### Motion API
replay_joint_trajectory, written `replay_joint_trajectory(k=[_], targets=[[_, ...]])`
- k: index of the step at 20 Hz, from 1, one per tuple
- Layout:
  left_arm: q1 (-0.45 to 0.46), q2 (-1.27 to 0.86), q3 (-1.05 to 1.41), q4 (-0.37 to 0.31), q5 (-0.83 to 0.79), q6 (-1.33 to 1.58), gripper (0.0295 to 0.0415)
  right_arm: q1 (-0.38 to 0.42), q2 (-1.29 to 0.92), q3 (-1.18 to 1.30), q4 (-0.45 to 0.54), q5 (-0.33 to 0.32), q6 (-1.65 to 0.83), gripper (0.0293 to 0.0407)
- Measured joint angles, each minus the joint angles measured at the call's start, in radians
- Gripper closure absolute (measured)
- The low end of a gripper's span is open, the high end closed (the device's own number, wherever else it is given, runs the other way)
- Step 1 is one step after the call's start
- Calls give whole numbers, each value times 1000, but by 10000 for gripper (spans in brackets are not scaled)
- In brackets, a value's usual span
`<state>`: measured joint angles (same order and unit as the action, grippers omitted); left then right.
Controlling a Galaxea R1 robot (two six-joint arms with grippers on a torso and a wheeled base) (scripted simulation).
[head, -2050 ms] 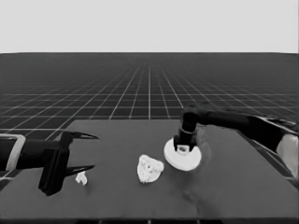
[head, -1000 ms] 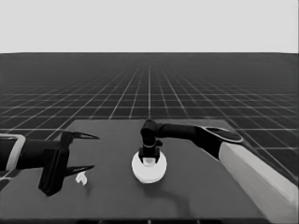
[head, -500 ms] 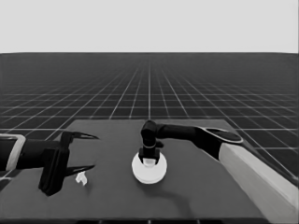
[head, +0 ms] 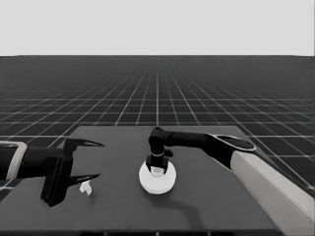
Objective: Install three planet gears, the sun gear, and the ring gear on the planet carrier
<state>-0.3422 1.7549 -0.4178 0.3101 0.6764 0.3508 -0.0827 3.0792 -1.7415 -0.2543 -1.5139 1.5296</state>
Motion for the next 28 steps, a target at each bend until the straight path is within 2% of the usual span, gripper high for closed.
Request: replay_joint_trajectory(k=[28], targets=[[0,0,0,0,0,0,326,-2,0,0,0,0,244,352]])
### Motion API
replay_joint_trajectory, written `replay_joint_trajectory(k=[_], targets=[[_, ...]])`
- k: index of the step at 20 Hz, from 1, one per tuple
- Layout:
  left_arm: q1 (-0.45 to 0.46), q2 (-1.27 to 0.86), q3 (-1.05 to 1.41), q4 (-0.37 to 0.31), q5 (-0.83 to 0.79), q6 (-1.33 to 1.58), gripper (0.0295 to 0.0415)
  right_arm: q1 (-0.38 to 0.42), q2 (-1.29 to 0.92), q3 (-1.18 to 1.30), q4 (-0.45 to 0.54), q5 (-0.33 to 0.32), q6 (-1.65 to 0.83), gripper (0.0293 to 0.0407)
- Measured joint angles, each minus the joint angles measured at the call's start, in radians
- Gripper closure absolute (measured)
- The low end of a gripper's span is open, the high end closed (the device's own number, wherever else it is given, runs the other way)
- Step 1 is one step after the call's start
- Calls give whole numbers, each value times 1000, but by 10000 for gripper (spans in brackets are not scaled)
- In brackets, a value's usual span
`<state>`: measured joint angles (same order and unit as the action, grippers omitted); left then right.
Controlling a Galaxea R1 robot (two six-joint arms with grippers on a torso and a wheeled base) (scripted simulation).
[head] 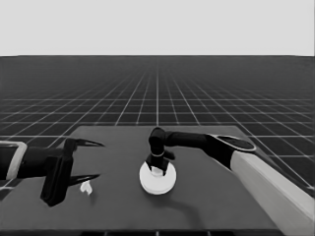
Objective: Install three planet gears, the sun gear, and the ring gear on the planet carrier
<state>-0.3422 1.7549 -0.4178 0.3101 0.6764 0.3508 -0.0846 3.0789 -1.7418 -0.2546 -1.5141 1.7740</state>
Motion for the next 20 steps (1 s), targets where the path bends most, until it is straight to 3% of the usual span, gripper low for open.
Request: replay_joint_trajectory(k=[10,11,12,20], targets=[[0,0,0,0,0,0,326,0,0,0,0,0,87,351],[0,0,0,0,0,0,326,0,0,0,0,0,92,327],[0,0,0,0,0,0,326,0,0,0,0,0,96,319],[0,0,0,0,0,0,326,1,0,0,0,0,100,315]])
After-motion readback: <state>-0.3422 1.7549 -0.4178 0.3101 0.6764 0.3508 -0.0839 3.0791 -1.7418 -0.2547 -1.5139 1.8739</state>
